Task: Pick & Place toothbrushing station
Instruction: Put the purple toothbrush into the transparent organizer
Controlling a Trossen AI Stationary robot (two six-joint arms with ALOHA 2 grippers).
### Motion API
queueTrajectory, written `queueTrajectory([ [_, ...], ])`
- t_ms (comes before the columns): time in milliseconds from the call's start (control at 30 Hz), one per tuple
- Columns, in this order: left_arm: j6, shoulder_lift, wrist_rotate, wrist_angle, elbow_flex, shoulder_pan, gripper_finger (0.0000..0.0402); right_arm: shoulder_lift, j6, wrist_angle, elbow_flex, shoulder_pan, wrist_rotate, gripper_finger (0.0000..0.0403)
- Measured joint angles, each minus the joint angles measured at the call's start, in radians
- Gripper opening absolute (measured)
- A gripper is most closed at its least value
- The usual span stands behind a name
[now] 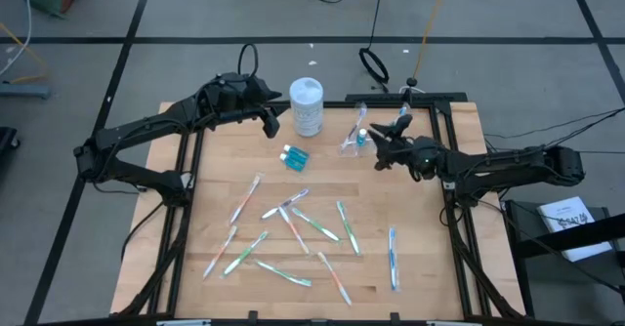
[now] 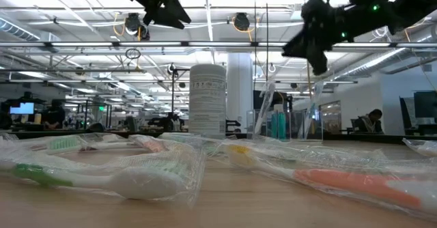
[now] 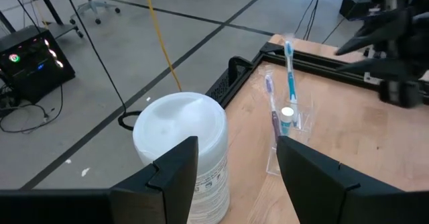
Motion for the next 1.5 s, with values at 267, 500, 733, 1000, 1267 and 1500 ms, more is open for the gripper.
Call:
queueTrajectory([
  [267,-0.053,0.0,0.0,0.0,0.0,0.0,0.0209,0.0,0.233,0.177,0.0,0.0,-0.325,0.0095],
  [500,-0.08,0.0,0.0,-0.004,0.0,0.0,0.0209,0.0,0.275,0.18,0.0,0.0,-0.347,0.0095],
  [733,-0.003,0.0,0.0,0.088,0.0,0.0,0.0209,0.0,0.497,0.181,0.0,0.0,-0.347,0.0089],
  [1000,0.011,0.002,-0.002,-0.04,0.0,-0.041,0.0209,0.0,0.532,0.181,0.0,0.0,-0.347,0.0089],
  [1267,-0.035,0.014,-0.084,-0.055,-0.151,-0.206,0.0209,0.0,0.534,0.18,0.0,0.001,-0.347,0.0085],
  [1500,-0.139,0.029,-0.178,-0.033,-0.296,-0.369,0.0209,0.0,0.568,0.164,0.0,0.001,-0.347,0.0084],
])
